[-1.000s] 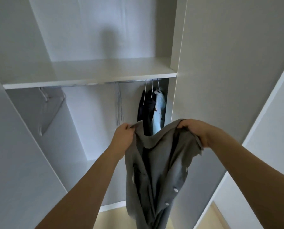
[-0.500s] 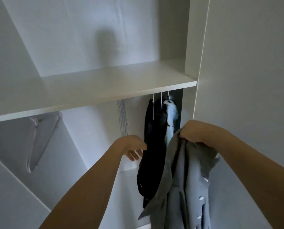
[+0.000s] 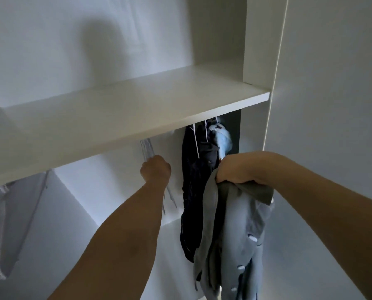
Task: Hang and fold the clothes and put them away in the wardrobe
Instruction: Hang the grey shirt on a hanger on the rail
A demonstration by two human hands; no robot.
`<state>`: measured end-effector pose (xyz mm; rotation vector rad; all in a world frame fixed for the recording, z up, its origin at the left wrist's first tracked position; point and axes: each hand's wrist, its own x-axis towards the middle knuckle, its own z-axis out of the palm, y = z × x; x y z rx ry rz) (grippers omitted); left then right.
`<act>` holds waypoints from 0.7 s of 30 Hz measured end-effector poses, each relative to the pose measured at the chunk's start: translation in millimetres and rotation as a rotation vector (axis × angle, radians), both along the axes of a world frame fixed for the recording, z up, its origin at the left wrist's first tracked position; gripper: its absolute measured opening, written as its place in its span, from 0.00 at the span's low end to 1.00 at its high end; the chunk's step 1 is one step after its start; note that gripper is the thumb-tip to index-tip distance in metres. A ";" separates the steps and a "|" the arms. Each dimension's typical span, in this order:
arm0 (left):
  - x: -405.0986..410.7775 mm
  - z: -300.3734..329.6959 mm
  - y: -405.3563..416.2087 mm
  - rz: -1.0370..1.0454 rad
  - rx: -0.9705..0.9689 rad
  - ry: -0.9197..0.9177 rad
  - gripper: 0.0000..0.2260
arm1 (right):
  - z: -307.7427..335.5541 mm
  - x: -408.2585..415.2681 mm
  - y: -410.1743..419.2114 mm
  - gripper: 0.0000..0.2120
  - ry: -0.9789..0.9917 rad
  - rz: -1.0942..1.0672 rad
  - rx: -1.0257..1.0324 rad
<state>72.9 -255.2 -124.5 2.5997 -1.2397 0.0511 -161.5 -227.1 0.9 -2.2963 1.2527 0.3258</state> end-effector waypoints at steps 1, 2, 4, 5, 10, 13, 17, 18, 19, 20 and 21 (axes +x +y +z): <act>1.4 0.2 -4.0 -0.012 0.007 -0.016 0.09 | -1.7 4.0 -2.1 0.09 0.005 0.004 0.002; 2.9 1.8 -7.5 -0.020 0.023 -0.031 0.09 | -1.6 7.4 -2.8 0.08 -0.007 -0.012 0.008; 6.7 6.5 -13.0 -0.020 0.095 -0.060 0.08 | -0.5 13.3 -3.4 0.08 -0.048 -0.042 0.021; 9.5 8.2 -15.7 -0.019 0.135 -0.067 0.08 | -0.7 15.9 -4.0 0.07 -0.062 -0.053 0.039; 20.5 11.3 -25.3 -0.034 0.119 -0.067 0.11 | -4.7 22.8 -9.3 0.10 -0.083 -0.088 0.094; 22.4 12.5 -31.3 -0.027 0.126 -0.065 0.09 | -5.0 24.0 -11.8 0.11 -0.099 -0.108 0.120; 23.0 8.6 -35.6 -0.005 0.185 -0.075 0.07 | -6.5 25.6 -14.5 0.12 -0.067 -0.097 0.104; 22.5 7.3 -36.9 -0.005 0.181 -0.071 0.07 | -7.5 25.3 -16.3 0.12 -0.069 -0.101 0.106; 21.8 6.5 -37.2 -0.004 0.170 -0.059 0.07 | -7.9 25.3 -17.4 0.12 -0.075 -0.105 0.109; 21.5 5.2 -37.5 -0.002 0.150 -0.041 0.08 | -8.2 24.8 -18.1 0.13 -0.083 -0.114 0.113; 21.4 3.1 -37.9 0.000 0.122 -0.016 0.08 | -8.5 24.6 -19.1 0.13 -0.092 -0.126 0.119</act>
